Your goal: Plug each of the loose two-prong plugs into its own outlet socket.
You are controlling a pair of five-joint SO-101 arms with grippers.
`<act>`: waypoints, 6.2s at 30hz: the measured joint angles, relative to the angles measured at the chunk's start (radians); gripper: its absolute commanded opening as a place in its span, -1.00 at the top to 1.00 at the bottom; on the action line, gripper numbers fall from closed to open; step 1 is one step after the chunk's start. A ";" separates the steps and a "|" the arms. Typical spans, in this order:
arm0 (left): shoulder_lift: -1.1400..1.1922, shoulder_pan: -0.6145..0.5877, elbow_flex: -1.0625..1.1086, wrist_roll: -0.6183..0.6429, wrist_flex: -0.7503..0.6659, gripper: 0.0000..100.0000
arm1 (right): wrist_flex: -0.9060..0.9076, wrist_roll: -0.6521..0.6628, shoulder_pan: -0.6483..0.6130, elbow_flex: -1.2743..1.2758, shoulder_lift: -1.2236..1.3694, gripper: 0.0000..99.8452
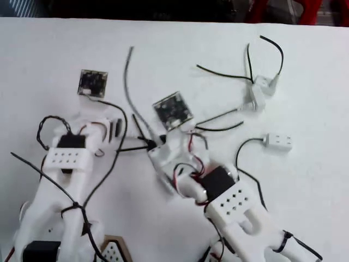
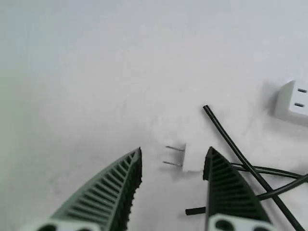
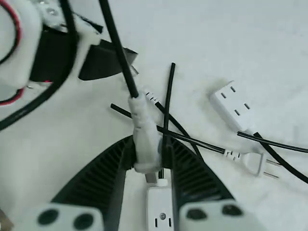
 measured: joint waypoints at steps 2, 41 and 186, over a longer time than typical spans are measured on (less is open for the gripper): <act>0.000 0.029 0.000 0.000 -0.002 0.56 | 0.000 0.000 -0.008 0.000 0.000 0.97; -0.310 0.364 -0.140 0.048 0.347 0.56 | -0.081 -0.002 0.051 0.146 -0.008 0.97; 1.258 0.427 -1.737 -0.425 1.057 0.41 | -0.505 -0.219 0.626 0.324 -0.206 0.97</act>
